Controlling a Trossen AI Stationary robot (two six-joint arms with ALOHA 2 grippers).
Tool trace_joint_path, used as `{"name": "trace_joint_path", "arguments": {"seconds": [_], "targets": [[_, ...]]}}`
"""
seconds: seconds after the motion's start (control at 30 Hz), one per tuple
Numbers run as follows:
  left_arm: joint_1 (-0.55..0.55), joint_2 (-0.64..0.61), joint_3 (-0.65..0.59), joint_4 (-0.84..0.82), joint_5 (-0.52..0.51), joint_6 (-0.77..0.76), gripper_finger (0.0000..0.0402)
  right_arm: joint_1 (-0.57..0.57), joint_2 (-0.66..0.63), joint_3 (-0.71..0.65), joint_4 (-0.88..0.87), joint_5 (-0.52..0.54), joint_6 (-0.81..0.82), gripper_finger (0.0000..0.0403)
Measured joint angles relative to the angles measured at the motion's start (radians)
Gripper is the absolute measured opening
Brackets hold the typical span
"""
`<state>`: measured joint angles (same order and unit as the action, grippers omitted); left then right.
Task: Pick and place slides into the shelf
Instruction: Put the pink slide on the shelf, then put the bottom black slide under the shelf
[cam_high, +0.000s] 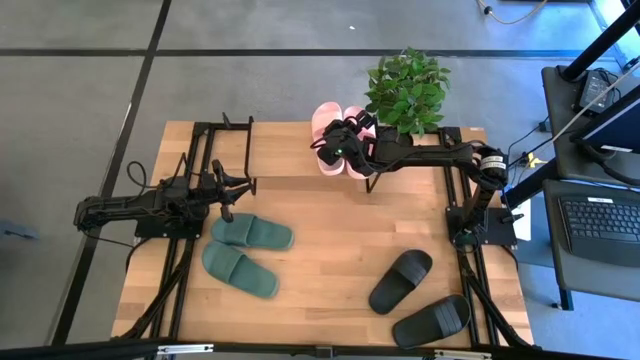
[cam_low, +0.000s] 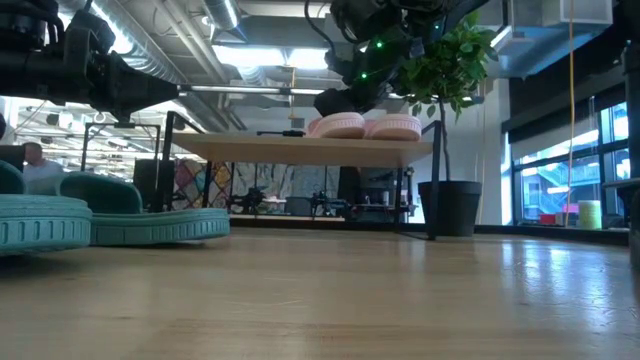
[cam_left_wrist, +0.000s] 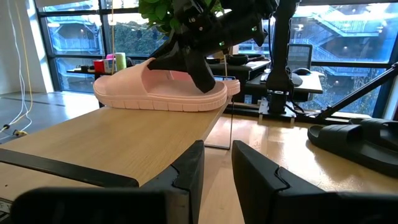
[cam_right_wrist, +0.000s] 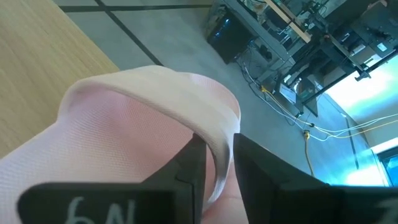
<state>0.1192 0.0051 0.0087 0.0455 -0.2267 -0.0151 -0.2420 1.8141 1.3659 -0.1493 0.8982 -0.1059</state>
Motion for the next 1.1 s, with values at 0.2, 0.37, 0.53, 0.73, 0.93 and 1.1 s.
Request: {"name": "trace_joint_path", "arguments": {"seconds": [0.2,0.37,0.53,0.73,0.93,1.1], "targets": [[0.0,0.0,0.0,0.0,0.0,0.0,0.0076,0.0,0.0,0.0,-0.001,-0.014,-0.002,0.0083],[0.0,0.0,0.0,0.0,0.0,0.0,0.0076,0.0,0.0,0.0,-0.001,-0.058,0.0,0.0084],[0.0,0.0,0.0,0.0,0.0,-0.001,0.0076,0.0,0.0,0.0,-0.001,-0.059,0.037,0.0115],[0.0,0.0,0.0,0.0,0.0,-0.001,0.0076,0.001,0.0,0.0,-0.001,-0.06,0.048,0.017],[0.0,0.0,0.0,0.0,0.0,-0.002,0.0076,0.008,0.0,0.0,-0.001,-0.06,0.045,0.0219],[0.0,0.0,0.0,0.0,0.0,-0.002,0.0076,0.02,0.0,0.0,0.0,-0.06,0.014,0.0249]]}}
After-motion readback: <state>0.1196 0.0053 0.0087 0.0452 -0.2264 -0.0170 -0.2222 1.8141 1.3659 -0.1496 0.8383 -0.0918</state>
